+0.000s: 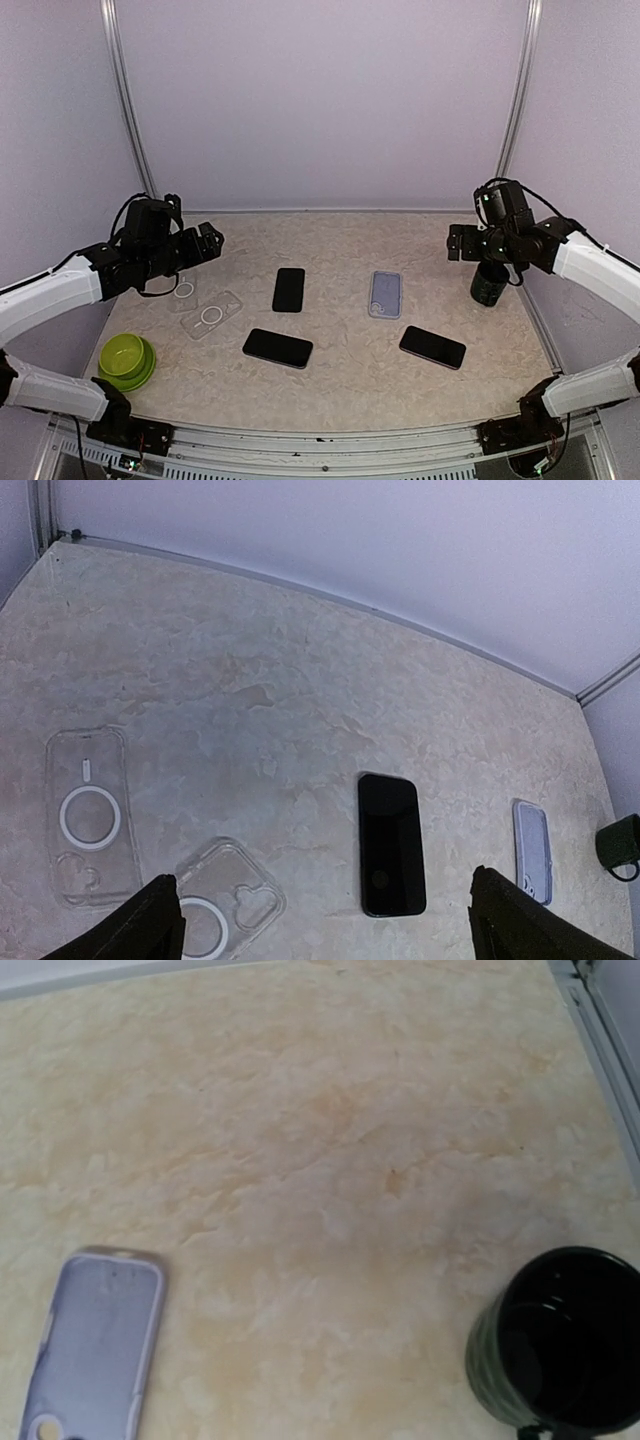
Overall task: Put the phone into the phone case
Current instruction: Move the phone to the center of the board.
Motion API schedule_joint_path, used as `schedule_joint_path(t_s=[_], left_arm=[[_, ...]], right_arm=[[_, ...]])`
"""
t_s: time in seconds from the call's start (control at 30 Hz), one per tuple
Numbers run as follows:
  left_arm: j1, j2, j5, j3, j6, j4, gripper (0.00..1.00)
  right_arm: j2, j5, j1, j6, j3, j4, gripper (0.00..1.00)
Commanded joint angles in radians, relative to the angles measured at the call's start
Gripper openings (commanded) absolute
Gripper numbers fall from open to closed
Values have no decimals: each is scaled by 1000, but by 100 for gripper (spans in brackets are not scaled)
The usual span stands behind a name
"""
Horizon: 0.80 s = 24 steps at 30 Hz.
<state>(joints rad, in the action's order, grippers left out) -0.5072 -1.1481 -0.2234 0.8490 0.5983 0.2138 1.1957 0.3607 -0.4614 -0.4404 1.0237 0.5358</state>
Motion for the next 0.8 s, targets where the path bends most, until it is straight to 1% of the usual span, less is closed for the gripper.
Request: schedule_joint_path(t_s=[0.0,0.13,0.27,0.37,0.47,0.77], left_arm=[[-56,-19,-99,-24,33,-28,96],[-80,-42,-142,-37,52,-39,95],[-135,-69,-203,-40,57,-42,94],[-156,-105,-230,-30,67,-28,95],[-167,-141,-229,-27,79,-18,97],[-196,-190,-205,-58,100,-54,98]], right_arm=[[15,-43,44,-38,6,-1,99],[21,-145,61,1,-40,-79,98],[47,-220,61,30,-63,-125,98],[82,-227,61,39,-68,-132,100],[108,-226,60,39,-74,-136,100],[154,-261,32,44,-101,-177,100]])
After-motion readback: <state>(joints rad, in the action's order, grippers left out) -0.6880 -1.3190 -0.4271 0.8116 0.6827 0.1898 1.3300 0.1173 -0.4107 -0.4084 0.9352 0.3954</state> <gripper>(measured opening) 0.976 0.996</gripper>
